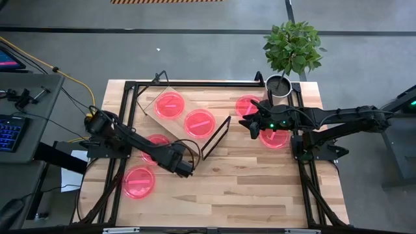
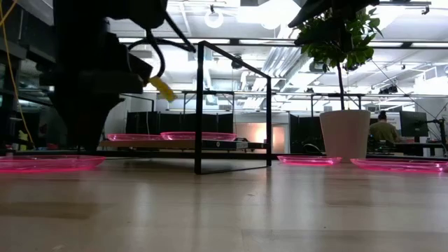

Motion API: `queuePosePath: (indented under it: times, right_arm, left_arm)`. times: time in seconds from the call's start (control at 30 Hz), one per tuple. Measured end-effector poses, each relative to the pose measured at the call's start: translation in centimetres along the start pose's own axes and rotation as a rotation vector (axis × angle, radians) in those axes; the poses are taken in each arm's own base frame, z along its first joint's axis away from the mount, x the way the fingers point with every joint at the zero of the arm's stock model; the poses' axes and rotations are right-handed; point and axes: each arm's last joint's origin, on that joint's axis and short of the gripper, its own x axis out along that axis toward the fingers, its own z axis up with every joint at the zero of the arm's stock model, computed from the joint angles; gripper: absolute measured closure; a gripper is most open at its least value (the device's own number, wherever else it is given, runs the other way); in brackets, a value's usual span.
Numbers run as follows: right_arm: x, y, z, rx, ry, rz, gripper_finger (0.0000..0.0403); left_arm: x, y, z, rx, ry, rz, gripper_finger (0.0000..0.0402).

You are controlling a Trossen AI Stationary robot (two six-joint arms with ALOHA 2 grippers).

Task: Place and stack plates onto a shelf
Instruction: Stack the pink plate on top of the left pink plate on the shelf

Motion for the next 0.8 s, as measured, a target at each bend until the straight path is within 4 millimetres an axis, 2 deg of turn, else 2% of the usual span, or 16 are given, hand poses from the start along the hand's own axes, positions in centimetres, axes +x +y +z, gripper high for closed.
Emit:
queuePosePath:
  times: [0.23, 0.47, 0.7, 0.8]
  right_arm:
    - [0.0, -0.1, -0.1, -0.002, 0.006, -0.005, 0.0233]
    - [0.0, -0.1, -0.1, -0.003, 0.009, -0.008, 0.0233]
    - [0.0, -0.1, -0.1, -0.004, 0.009, -0.009, 0.0233]
    - [0.0, -0.1, -0.1, -0.004, 0.008, -0.009, 0.0233]
  left_arm:
    - [0.9, 0.6, 0.1, 0.021, 0.001, 0.119, 0.0273]
    - [1.0, 0.6, 0.1, 0.021, -0.016, 0.121, 0.0273]
    - [3.3, 2.0, -1.1, 0.015, 0.065, 0.169, 0.0273]
    - [3.8, 2.4, -1.3, 0.010, 0.057, 0.171, 0.0273]
